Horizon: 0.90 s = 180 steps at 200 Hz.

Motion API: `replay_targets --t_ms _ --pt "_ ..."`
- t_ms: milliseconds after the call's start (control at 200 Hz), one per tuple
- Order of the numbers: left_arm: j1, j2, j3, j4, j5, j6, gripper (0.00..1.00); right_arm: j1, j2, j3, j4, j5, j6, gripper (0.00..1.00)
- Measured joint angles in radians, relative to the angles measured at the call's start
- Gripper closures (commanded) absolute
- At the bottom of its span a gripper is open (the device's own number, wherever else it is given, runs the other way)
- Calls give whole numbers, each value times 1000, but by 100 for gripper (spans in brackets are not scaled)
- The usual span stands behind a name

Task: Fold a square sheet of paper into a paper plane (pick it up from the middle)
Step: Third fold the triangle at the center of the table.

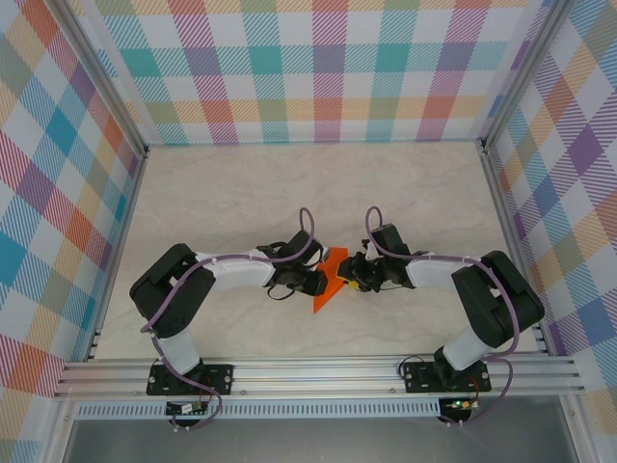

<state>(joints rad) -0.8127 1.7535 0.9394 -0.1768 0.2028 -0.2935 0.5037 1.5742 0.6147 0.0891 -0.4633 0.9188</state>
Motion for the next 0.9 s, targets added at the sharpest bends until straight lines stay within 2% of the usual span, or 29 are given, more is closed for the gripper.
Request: replay_targets --t_ms 145,365,490,635,765,900 --pt "0 -32 -2 -14 -12 -19 63 0 0 0 0 -14 -53 68" --pt "0 -121 -20 -32 -69 -52 56 0 18 -1 32 -49 -98 70" --pt "0 -172 -43 -45 -125 -80 59 0 40 -1 43 -63 -113 72" --pt "0 -253 -87 -55 -150 -133 69 0 53 0 44 -65 -127 76" --pt "0 -336 -135 -28 -123 -169 74 0 62 0 47 -65 -127 81" --pt "-4 -337 -145 11 -80 -194 77 0 68 0 50 -65 -124 86"
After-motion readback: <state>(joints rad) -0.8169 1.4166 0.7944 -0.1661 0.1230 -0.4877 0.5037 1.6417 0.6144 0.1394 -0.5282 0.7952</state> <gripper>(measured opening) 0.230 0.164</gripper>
